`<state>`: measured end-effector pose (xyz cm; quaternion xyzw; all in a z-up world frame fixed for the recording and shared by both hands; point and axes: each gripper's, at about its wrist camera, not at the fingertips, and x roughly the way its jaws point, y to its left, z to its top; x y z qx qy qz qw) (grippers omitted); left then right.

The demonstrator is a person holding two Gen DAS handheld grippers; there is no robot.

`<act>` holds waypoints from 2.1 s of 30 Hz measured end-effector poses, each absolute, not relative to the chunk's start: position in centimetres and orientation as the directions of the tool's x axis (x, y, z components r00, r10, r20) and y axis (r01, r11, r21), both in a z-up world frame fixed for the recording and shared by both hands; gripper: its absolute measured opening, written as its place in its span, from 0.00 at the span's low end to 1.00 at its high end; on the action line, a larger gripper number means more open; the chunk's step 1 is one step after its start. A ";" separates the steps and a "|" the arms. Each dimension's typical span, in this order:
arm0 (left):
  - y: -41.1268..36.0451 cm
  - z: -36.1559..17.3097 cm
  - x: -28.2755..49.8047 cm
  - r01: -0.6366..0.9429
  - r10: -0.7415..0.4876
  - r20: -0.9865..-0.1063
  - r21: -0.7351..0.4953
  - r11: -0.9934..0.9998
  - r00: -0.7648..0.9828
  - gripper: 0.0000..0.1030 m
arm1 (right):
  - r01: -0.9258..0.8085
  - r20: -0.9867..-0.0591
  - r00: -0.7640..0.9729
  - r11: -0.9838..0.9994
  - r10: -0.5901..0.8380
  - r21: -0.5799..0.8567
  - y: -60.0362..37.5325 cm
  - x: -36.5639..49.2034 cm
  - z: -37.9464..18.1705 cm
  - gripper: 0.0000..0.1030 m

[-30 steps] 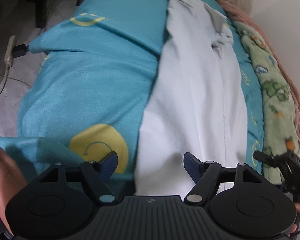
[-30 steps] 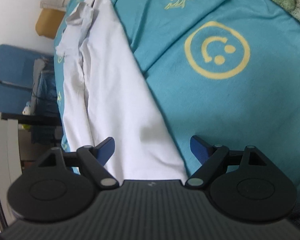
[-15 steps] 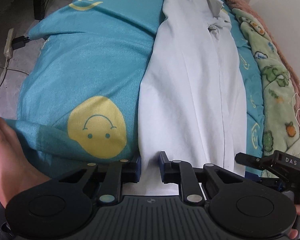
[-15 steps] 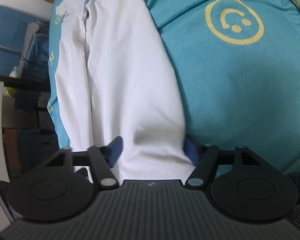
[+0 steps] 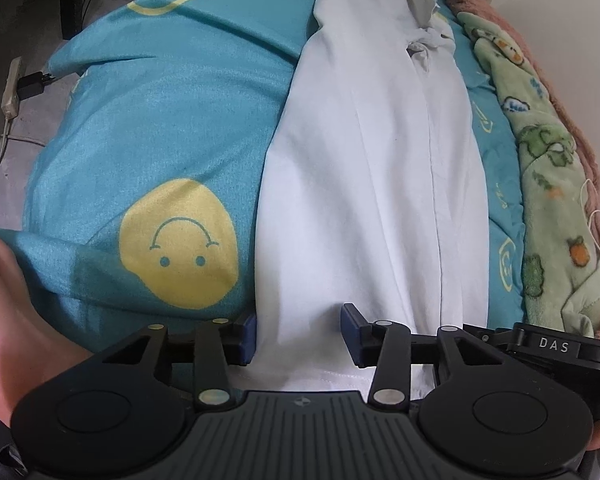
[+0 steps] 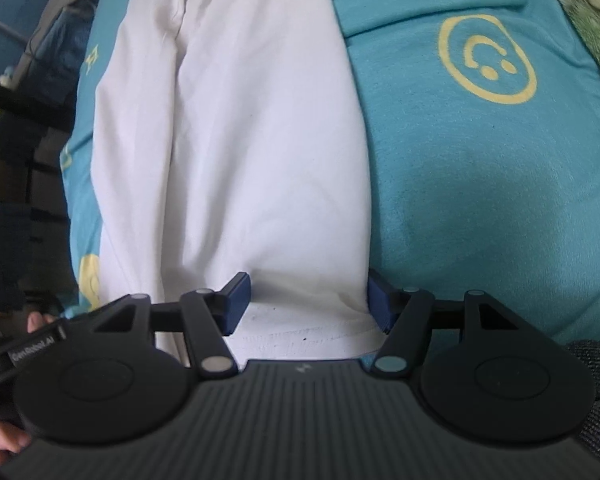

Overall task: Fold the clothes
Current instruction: 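Grasp the hem of the folded white T-shirt with the left gripper, then lift the hem with the left gripper and fold it toward the collar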

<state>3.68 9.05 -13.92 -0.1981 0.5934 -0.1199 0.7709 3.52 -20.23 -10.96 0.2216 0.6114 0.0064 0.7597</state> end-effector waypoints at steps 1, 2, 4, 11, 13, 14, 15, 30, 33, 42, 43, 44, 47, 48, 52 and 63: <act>8.9 -13.9 3.6 -0.039 -0.418 -0.870 -0.442 0.896 0.262 0.44 | 0.249 -0.927 0.251 0.907 0.278 0.339 -20.0 3.4 -10.9 0.63; 8.7 -13.8 3.5 -0.028 -0.413 -0.873 -0.435 0.900 0.260 0.44 | 0.237 -0.928 0.250 0.912 0.275 0.334 -19.8 3.3 -10.8 0.63; 8.5 -13.6 3.3 -0.016 -0.405 -0.876 -0.424 0.906 0.262 0.42 | 0.212 -0.931 0.248 0.922 0.269 0.323 -19.4 3.2 -10.5 0.62; 7.4 -13.6 3.4 0.008 -0.383 -0.890 -0.393 0.919 0.246 0.35 | 0.154 -0.928 0.250 0.935 0.275 0.319 -18.8 3.3 -10.5 0.52; 7.3 -13.5 3.3 0.009 -0.380 -0.891 -0.390 0.921 0.248 0.31 | 0.122 -0.933 0.250 0.948 0.257 0.294 -18.3 3.2 -10.4 0.41; 7.3 -13.4 3.3 0.009 -0.378 -0.891 -0.388 0.921 0.249 0.29 | 0.105 -0.936 0.250 0.954 0.248 0.281 -18.0 3.2 -10.4 0.39; 7.2 -13.4 3.3 0.009 -0.377 -0.892 -0.387 0.922 0.251 0.25 | 0.067 -0.938 0.251 0.963 0.238 0.262 -17.2 3.2 -10.4 0.38; 8.9 -9.5 2.1 -0.001 -0.427 -0.815 -0.465 0.885 0.391 0.06 | 0.114 -0.801 0.443 0.861 0.402 0.495 -20.7 1.1 -7.3 0.10; 9.1 -7.5 1.8 -0.004 -0.443 -0.771 -0.501 0.866 0.458 0.05 | 0.136 -0.760 0.496 0.827 0.420 0.545 -21.8 0.8 -5.9 0.10; 9.1 -0.9 -1.6 0.022 -0.493 -0.661 -0.585 0.810 0.565 0.04 | 0.132 -0.675 0.605 0.783 0.422 0.608 -24.0 -1.8 -1.1 0.09; 9.0 -0.2 -2.3 0.027 -0.494 -0.654 -0.588 0.809 0.573 0.04 | 0.132 -0.666 0.616 0.779 0.420 0.613 -24.2 -2.4 -0.7 0.09; 9.0 0.5 -3.0 0.033 -0.495 -0.646 -0.589 0.807 0.582 0.04 | 0.132 -0.657 0.627 0.775 0.417 0.618 -24.4 -2.9 -0.2 0.09; 8.7 2.5 -5.1 0.051 -0.497 -0.621 -0.593 0.804 0.606 0.04 | 0.119 -0.626 0.661 0.766 0.414 0.632 -24.6 -5.1 1.2 0.09; 8.7 3.1 -5.9 0.057 -0.497 -0.613 -0.594 0.803 0.614 0.04 | 0.113 -0.617 0.670 0.765 0.413 0.634 -24.7 -5.8 1.7 0.09; 8.8 4.5 -9.8 0.063 -0.487 -0.593 -0.592 0.804 0.641 0.04 | 0.090 -0.586 0.698 0.762 0.411 0.641 -24.5 -9.0 2.9 0.09; 8.1 4.5 -13.2 0.037 -0.492 -0.586 -0.618 0.785 0.644 0.04 | 0.110 -0.567 0.729 0.753 0.383 0.649 -25.2 -12.6 2.8 0.09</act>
